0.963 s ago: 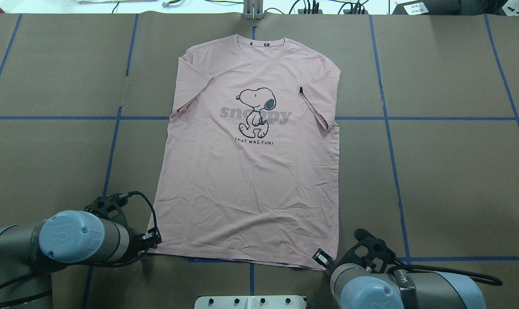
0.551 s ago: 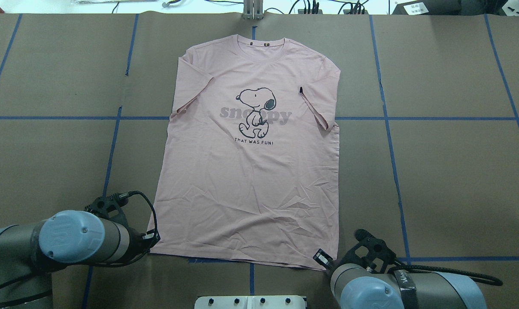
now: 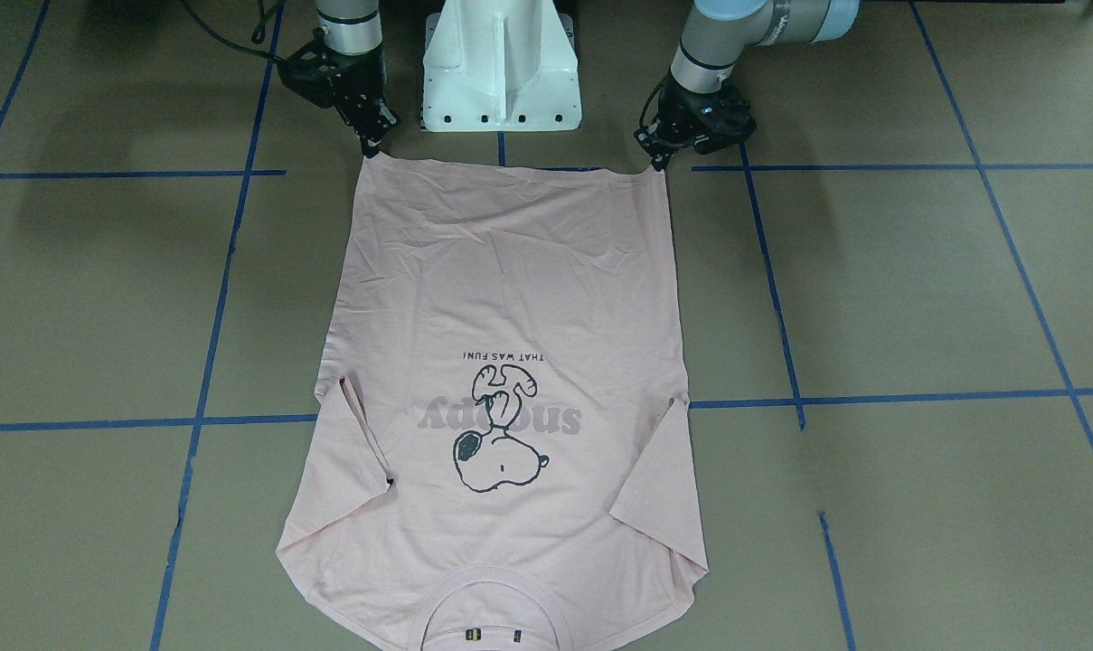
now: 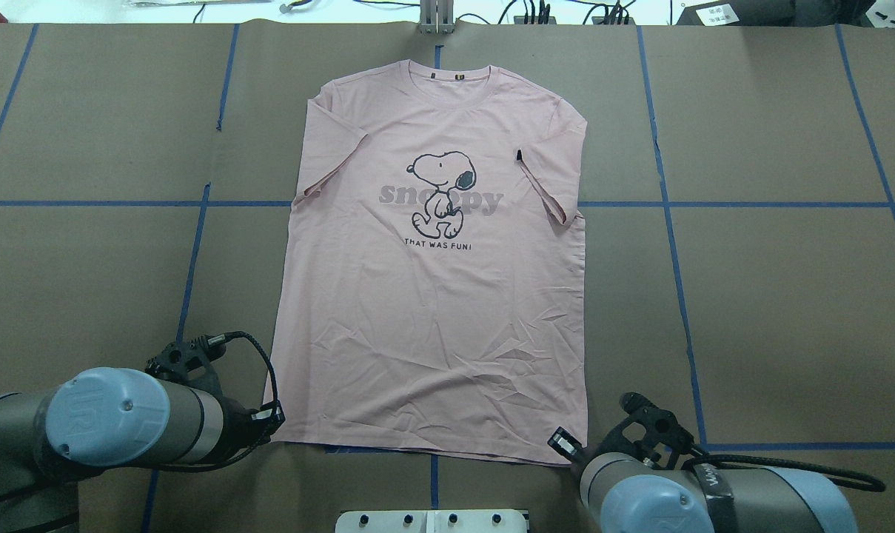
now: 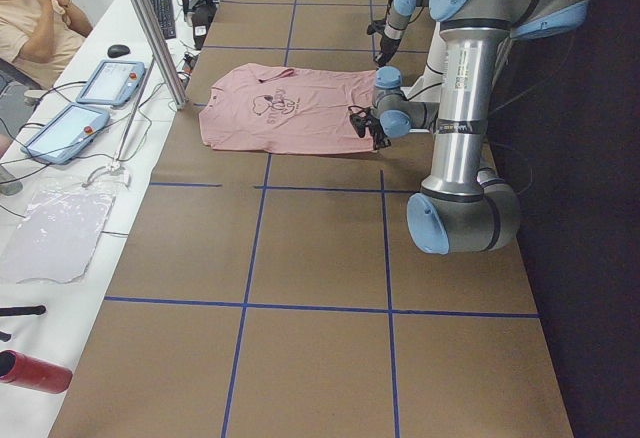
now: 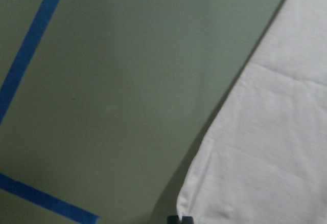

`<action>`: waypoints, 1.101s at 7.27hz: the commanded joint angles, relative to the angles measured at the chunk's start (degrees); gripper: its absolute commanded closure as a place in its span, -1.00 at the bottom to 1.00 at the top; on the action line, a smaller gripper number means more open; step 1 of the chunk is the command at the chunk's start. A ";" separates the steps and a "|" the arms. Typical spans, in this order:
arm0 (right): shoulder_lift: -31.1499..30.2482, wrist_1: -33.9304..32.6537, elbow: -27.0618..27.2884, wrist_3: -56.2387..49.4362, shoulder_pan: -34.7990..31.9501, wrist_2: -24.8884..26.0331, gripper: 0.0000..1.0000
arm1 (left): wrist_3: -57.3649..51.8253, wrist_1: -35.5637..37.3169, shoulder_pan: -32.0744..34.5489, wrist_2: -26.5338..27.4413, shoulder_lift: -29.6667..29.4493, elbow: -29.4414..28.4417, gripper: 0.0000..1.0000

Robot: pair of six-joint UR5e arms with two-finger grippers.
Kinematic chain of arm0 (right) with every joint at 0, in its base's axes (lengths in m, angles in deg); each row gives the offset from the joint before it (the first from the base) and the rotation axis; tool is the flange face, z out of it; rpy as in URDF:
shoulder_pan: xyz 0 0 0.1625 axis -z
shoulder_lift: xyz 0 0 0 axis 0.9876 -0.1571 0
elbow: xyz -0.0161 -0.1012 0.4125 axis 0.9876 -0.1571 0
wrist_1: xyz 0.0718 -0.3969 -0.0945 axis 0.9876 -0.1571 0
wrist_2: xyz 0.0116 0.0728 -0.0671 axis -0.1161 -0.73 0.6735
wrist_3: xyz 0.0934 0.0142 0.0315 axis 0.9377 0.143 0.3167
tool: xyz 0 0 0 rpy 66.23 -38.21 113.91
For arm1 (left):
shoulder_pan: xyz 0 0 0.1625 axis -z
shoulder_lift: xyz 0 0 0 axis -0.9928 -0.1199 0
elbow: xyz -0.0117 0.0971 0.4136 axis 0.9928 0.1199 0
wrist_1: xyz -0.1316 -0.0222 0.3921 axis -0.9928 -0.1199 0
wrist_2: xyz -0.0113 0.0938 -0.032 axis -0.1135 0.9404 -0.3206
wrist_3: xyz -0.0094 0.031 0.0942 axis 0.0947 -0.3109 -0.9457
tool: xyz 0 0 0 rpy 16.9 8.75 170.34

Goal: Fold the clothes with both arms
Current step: 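Lift both hem corners with both grippers and carry them toward the collar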

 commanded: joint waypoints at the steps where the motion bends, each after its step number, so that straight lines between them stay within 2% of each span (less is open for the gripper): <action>1: -6.01 0.05 6.75 -0.22 0.63 0.05 1.00 | 2.49 0.19 -2.81 -0.90 0.29 2.80 1.00; 2: -6.99 0.05 9.31 0.13 2.29 0.05 1.00 | 4.43 0.28 -6.39 -0.55 -0.06 3.33 1.00; 3: -7.61 -0.03 10.64 0.22 2.65 0.23 1.00 | 4.54 3.33 -7.30 -0.55 -0.32 5.07 1.00; 4: -7.62 -0.04 10.91 -0.30 1.70 0.75 1.00 | 4.28 9.53 -6.53 -0.63 -1.02 9.53 1.00; 5: -6.22 -0.12 10.31 -2.48 -1.88 0.84 1.00 | 4.01 11.68 -3.91 -0.72 -1.29 11.23 1.00; 6: -3.69 -0.04 9.43 -8.07 -6.09 0.67 1.00 | 3.05 11.71 1.43 -0.55 -4.08 10.37 1.00; 7: 1.21 -0.12 4.98 -14.31 -11.18 0.50 1.00 | -1.13 11.79 7.83 -0.55 -8.63 6.01 1.00; 8: 7.53 0.05 -2.11 -19.24 -16.28 0.32 1.00 | -5.79 11.71 12.07 -0.55 -11.46 0.58 1.00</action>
